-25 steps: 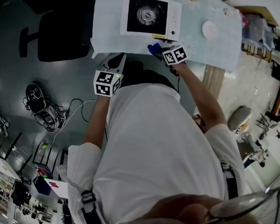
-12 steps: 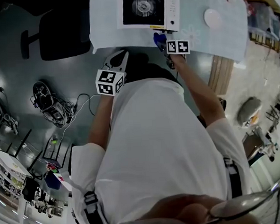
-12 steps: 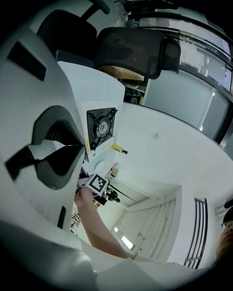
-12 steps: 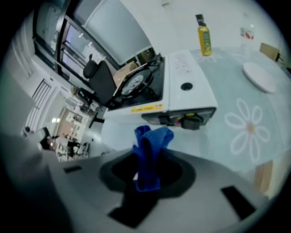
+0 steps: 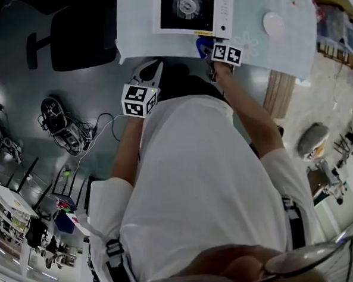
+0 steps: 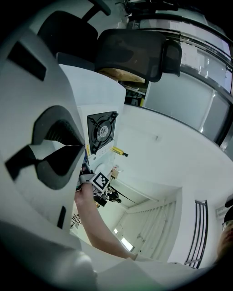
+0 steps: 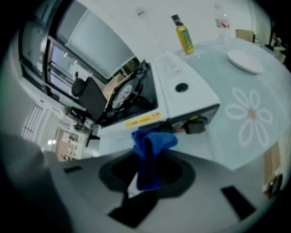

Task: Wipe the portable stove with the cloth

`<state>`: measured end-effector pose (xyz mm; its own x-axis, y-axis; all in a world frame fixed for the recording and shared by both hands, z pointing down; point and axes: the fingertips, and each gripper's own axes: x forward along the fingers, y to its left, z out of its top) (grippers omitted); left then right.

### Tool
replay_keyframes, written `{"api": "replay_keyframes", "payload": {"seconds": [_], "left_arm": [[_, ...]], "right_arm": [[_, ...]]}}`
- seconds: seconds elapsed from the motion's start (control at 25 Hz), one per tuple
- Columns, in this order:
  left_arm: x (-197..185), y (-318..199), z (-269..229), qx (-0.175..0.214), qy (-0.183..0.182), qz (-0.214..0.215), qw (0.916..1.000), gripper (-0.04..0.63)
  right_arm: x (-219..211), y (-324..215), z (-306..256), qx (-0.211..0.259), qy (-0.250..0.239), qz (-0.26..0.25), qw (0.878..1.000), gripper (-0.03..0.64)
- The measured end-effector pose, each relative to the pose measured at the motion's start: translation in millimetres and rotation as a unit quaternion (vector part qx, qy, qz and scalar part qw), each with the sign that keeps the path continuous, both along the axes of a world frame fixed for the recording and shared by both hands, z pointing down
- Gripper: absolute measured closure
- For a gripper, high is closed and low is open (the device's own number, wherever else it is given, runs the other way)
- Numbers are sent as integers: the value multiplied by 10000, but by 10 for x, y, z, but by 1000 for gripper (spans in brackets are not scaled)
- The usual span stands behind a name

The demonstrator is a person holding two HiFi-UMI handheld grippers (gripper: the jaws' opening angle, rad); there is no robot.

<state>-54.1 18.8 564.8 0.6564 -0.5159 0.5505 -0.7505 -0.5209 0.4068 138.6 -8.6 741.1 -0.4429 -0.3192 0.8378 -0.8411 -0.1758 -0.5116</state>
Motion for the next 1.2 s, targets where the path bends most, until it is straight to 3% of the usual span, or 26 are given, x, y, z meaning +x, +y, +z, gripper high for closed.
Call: {"api": "replay_keyframes", "payload": {"seconds": [0.44, 0.84, 1.2], "left_arm": [[-151, -83, 104, -83, 83, -87, 9999, 563], [-310, -183, 165, -113, 211, -194, 9995, 563], [-534, -301, 248, -185, 291, -297, 9990, 563]], "right_arm": [[-443, -195, -47, 353, 334, -1155, 9921, 500], [-814, -248, -44, 508, 547, -1875, 9794, 500], [-1285, -304, -82, 642, 433, -2408, 9675, 500]]}}
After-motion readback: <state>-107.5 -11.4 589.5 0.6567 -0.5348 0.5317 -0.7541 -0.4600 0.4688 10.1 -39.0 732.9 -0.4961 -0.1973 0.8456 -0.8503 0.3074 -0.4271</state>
